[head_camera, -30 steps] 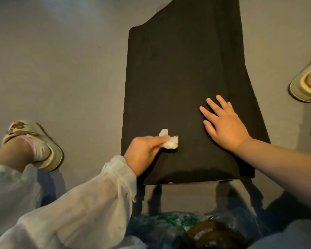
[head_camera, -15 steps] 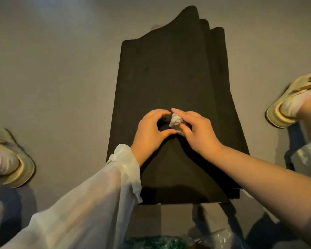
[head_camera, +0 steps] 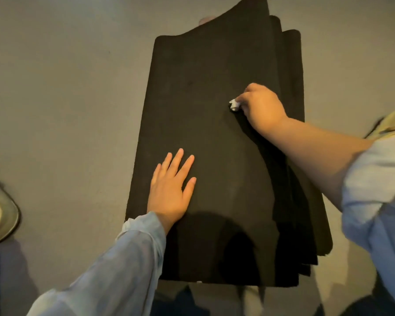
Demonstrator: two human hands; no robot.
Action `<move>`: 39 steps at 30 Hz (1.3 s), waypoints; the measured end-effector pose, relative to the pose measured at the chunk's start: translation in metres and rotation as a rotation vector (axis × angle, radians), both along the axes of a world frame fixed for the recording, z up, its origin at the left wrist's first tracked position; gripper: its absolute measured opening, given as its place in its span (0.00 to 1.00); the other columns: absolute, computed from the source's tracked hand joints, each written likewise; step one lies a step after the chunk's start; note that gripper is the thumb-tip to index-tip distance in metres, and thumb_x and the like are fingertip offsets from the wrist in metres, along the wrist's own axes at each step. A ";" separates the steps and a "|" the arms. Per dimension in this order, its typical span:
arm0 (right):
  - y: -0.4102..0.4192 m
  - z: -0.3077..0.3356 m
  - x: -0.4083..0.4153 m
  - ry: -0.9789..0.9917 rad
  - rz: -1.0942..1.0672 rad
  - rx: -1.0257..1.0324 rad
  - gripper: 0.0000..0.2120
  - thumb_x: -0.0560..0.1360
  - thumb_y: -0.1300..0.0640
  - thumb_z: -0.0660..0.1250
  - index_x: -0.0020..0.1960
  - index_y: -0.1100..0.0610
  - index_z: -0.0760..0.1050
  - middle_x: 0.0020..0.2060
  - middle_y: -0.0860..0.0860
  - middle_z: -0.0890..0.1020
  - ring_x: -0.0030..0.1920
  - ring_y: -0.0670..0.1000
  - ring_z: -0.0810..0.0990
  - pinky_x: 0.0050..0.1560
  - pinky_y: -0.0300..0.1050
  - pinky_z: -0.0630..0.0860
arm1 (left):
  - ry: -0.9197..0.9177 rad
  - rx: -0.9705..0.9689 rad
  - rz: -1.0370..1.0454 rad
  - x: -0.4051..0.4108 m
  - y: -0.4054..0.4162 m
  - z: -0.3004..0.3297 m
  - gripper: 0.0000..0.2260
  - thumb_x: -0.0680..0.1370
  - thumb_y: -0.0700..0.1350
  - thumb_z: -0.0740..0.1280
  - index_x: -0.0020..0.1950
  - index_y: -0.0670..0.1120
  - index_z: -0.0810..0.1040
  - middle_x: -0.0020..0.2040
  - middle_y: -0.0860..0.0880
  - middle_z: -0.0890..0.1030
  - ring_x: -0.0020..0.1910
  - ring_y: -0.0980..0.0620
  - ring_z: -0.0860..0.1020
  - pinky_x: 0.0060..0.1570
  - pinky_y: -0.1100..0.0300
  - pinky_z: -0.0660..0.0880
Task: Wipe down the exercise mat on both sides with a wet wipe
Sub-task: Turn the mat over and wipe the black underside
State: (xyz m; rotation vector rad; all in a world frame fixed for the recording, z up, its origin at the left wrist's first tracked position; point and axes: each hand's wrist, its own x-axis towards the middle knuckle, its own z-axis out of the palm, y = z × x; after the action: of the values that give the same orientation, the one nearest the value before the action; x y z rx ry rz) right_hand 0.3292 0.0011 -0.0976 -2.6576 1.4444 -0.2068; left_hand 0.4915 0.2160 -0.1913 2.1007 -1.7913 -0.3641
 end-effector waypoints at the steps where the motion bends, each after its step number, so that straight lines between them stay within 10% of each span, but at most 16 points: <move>1: 0.006 -0.007 0.000 -0.012 0.001 0.041 0.12 0.79 0.62 0.60 0.57 0.62 0.78 0.55 0.60 0.76 0.56 0.60 0.74 0.52 0.47 0.68 | 0.005 -0.005 0.002 0.000 0.000 0.000 0.23 0.79 0.57 0.49 0.75 0.57 0.56 0.76 0.54 0.55 0.74 0.55 0.47 0.71 0.53 0.46; 19: 0.195 0.012 -0.066 -0.021 0.631 0.744 0.09 0.75 0.63 0.67 0.54 0.58 0.81 0.52 0.52 0.80 0.54 0.47 0.78 0.58 0.37 0.72 | -0.055 0.041 0.009 -0.002 0.000 0.005 0.23 0.80 0.55 0.50 0.76 0.55 0.56 0.77 0.51 0.54 0.76 0.48 0.51 0.71 0.53 0.45; 26: 0.090 0.023 -0.031 -0.218 0.281 0.077 0.08 0.73 0.67 0.68 0.51 0.65 0.80 0.47 0.60 0.80 0.50 0.60 0.79 0.51 0.45 0.71 | -0.047 0.063 0.007 -0.003 0.000 0.009 0.23 0.80 0.55 0.51 0.76 0.55 0.56 0.77 0.51 0.54 0.76 0.48 0.50 0.72 0.52 0.46; 30: 0.078 -0.007 -0.023 -0.105 0.086 0.160 0.10 0.77 0.62 0.62 0.55 0.64 0.78 0.53 0.61 0.78 0.55 0.60 0.76 0.57 0.48 0.69 | -0.035 0.065 0.007 -0.003 0.000 0.011 0.23 0.81 0.54 0.52 0.76 0.55 0.56 0.77 0.51 0.53 0.76 0.48 0.49 0.72 0.52 0.45; 39: 0.222 -0.007 -0.068 -0.178 0.580 0.629 0.06 0.74 0.65 0.67 0.50 0.64 0.80 0.48 0.59 0.81 0.50 0.56 0.81 0.53 0.49 0.77 | -0.025 0.051 0.000 -0.003 0.001 0.010 0.23 0.81 0.54 0.53 0.76 0.54 0.57 0.77 0.50 0.54 0.76 0.48 0.50 0.71 0.53 0.44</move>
State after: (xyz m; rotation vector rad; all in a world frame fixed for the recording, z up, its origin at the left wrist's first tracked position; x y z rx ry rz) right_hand 0.2608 0.2231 -0.1049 -2.3120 0.5147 0.0588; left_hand 0.4887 0.2170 -0.1811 2.1488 -1.8143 -0.3888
